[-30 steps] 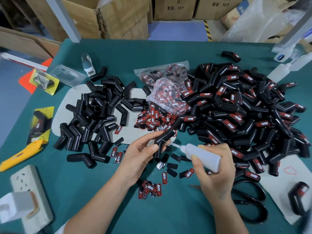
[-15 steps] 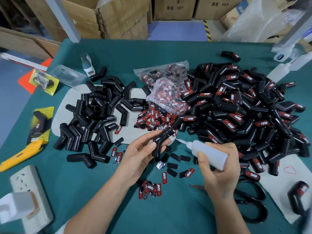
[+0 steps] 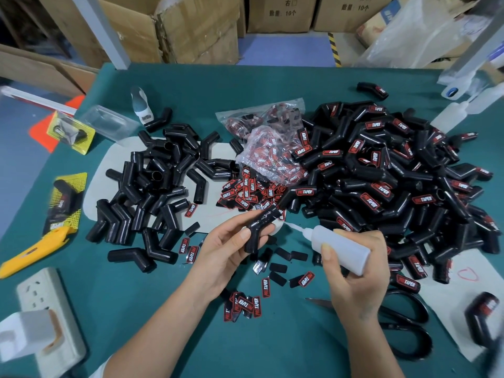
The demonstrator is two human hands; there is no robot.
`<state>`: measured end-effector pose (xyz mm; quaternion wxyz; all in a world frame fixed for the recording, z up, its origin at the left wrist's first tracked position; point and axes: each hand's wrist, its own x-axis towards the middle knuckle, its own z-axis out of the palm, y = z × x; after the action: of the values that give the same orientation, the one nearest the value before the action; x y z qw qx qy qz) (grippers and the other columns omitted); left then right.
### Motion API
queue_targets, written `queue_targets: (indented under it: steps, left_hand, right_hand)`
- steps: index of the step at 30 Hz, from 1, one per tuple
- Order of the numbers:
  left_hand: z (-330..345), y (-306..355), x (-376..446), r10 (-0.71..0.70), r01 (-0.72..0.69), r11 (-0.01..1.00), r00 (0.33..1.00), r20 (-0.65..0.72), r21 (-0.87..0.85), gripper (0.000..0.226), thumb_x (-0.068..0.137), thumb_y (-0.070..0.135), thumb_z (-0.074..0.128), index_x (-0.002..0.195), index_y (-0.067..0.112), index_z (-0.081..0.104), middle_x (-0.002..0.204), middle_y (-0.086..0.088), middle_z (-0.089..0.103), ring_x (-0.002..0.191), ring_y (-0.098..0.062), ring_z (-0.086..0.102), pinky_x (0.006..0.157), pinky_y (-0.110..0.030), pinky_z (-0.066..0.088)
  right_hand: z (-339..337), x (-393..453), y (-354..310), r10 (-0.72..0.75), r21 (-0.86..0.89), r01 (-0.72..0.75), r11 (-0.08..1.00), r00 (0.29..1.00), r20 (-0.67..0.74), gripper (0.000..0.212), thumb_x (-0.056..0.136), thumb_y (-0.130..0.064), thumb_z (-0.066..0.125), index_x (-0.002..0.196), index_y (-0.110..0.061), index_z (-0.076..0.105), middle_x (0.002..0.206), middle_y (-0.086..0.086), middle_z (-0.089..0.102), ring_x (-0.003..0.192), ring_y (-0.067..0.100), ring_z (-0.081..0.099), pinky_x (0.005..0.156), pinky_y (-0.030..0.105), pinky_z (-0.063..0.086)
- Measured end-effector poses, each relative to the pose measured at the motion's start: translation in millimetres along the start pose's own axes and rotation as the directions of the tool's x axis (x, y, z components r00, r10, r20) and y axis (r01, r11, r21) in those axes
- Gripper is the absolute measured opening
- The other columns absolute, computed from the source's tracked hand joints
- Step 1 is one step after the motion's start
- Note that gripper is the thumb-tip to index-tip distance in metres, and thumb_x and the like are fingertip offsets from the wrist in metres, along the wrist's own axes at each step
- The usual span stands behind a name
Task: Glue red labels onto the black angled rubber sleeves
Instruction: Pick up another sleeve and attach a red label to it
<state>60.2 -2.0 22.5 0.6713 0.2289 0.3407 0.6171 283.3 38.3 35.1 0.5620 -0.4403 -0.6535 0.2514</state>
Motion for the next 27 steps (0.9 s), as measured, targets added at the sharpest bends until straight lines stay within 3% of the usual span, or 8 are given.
queue_targets:
  steps: [3,8,10,13,16,19,23,27]
  left_hand:
    - [1,1,0,-0.002,0.002,1.000,1.000,-0.011,0.000,0.051,0.094,0.022,0.078,0.141,0.006,0.064,0.138,-0.030,0.063,0.128,-0.036,0.065,0.100,-0.029,0.057]
    - [0,2,1,0.002,-0.003,0.999,0.999,-0.037,-0.037,0.046,0.096,0.018,0.076,0.139,0.007,0.066,0.139,-0.027,0.064,0.127,-0.034,0.067,0.100,-0.030,0.057]
    - [-1,2,1,0.022,-0.024,0.999,0.998,-0.063,-0.029,0.040,0.099,0.012,0.067,0.139,0.008,0.066,0.138,-0.027,0.065,0.126,-0.034,0.067,0.100,-0.031,0.057]
    - [-4,3,3,0.064,-0.062,0.998,0.983,-0.170,0.016,0.037,0.100,0.010,0.062,0.137,0.012,0.067,0.126,-0.028,0.070,0.116,-0.034,0.072,0.093,-0.032,0.060]
    - [-8,6,4,0.157,-0.120,0.981,0.952,-0.264,0.149,0.026,0.104,0.011,0.060,0.129,0.013,0.067,0.108,-0.027,0.072,0.098,-0.028,0.073,0.083,-0.031,0.059]
    - [-12,8,5,0.249,-0.169,0.946,0.925,-0.287,0.277,0.023,0.107,0.003,0.053,0.123,0.011,0.067,0.098,-0.011,0.072,0.091,-0.018,0.070,0.080,-0.025,0.056]
    - [-13,12,6,0.282,-0.168,0.916,0.916,-0.285,0.365,0.035,0.093,0.006,0.065,0.123,0.023,0.074,0.110,-0.002,0.074,0.101,-0.017,0.068,0.097,-0.026,0.054]
    - [-20,10,6,0.294,-0.155,0.880,0.920,-0.260,0.449,0.040,0.098,0.002,0.066,0.133,0.022,0.070,0.113,-0.001,0.078,0.107,-0.020,0.073,0.101,-0.028,0.054]
  right_hand:
    - [0,-1,-2,-0.008,0.004,0.008,1.000,0.999,0.047,0.021,0.090,-0.022,0.069,0.108,-0.017,0.061,0.104,-0.007,0.061,0.096,0.000,0.056,0.082,0.016,0.044]
    - [-1,6,-13,0.135,0.126,-0.135,0.983,0.991,0.012,0.031,0.090,-0.028,0.067,0.110,-0.051,0.062,0.104,-0.026,0.058,0.087,0.003,0.062,0.073,0.015,0.049]
    - [-1,9,-17,0.242,0.245,-0.234,0.941,0.970,-0.005,0.029,0.090,-0.030,0.069,0.109,-0.051,0.063,0.106,-0.018,0.066,0.088,0.006,0.071,0.070,0.015,0.055]
    - [5,9,-12,0.379,0.312,-0.383,0.870,0.922,0.076,0.026,0.087,-0.035,0.075,0.107,-0.045,0.062,0.107,-0.002,0.073,0.094,0.024,0.077,0.077,0.026,0.060]
    - [14,5,-3,0.401,0.127,-0.426,0.896,0.898,0.182,0.031,0.087,-0.034,0.080,0.106,-0.051,0.061,0.106,-0.014,0.069,0.094,0.008,0.071,0.076,0.023,0.056]
    - [24,-2,8,0.438,-0.077,-0.434,0.897,0.856,0.273,0.038,0.090,-0.027,0.081,0.109,-0.054,0.062,0.109,-0.024,0.069,0.100,0.002,0.068,0.081,0.022,0.051]
    - [31,-5,14,0.469,-0.274,-0.394,0.877,0.825,0.315,0.031,0.096,-0.041,0.074,0.111,-0.054,0.050,0.110,-0.039,0.064,0.104,-0.014,0.061,0.082,0.018,0.046]
    - [37,-6,11,0.377,-0.406,-0.245,0.880,0.881,0.285,0.026,0.098,-0.046,0.062,0.115,-0.043,0.043,0.094,-0.036,0.059,0.090,0.011,0.069,0.074,0.037,0.056]
